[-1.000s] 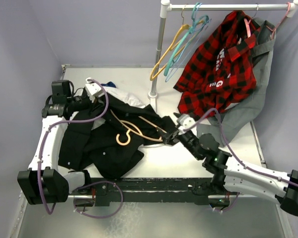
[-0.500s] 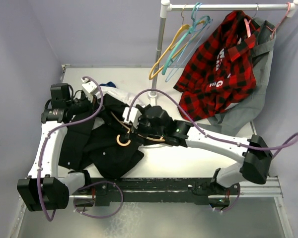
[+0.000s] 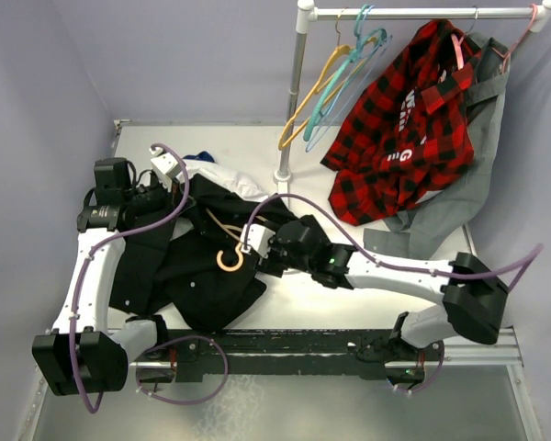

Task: Place the shirt on the hanger
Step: Hang the shirt on the hanger.

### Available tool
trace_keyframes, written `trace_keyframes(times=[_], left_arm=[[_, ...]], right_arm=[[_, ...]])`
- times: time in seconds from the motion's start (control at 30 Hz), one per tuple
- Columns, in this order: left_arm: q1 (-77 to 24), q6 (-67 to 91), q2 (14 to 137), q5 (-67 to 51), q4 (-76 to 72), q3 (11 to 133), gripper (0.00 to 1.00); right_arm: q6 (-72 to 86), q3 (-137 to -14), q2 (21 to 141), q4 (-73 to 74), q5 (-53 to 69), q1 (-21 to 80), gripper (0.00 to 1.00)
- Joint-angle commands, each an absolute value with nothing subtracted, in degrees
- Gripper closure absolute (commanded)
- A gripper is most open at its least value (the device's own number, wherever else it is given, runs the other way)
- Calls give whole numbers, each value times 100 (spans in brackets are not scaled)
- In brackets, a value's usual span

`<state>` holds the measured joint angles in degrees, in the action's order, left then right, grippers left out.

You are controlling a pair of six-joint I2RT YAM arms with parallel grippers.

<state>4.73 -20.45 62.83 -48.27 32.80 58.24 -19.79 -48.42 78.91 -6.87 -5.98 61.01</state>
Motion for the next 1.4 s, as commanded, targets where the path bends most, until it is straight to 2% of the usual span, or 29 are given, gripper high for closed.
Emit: trace_keyframes(times=[0.0,0.1,0.47,0.67,0.77,0.83,0.87,0.93,0.97,1.17,1.37], left_arm=[[457,-1966,6188,-5109,3023,5812,100],[457,-2027,6173,-5151,3046,5802,100],[457,-2139,6143,-5360,3119,5800,100],[457,-2186,6129,-5430,3152,5801,100],[457,-2213,6135,-5444,3173,5804,100],[457,-2238,6135,-5468,3193,5799,100],[457,-2253,6130,-5483,3197,5803,100],[457,-2291,6134,-5516,3216,5790,100],[457,-2308,6141,-5517,3210,5785,100],[453,-2238,6147,-5124,2791,5611,100],[400,-2834,6188,-4923,2867,5788,100]], right_arm=[[-2057,-5080,8372,-1011,-433,6074,34],[-2058,-5212,8636,-1105,-230,5942,44],[-1823,-5566,9199,-1134,462,5454,51],[-1630,-5719,9460,-877,949,5357,40],[-1592,-5711,9489,-824,1055,5306,42],[-1570,-5721,9529,-800,1105,5279,52],[-1553,-5720,9554,-792,1146,5268,63],[-1517,-5823,9598,-734,1229,5233,94],[-1534,-5967,9614,-619,1244,5230,100],[-1288,-5978,9081,-398,1257,5221,100],[-588,-6086,8558,305,2313,4847,100]])
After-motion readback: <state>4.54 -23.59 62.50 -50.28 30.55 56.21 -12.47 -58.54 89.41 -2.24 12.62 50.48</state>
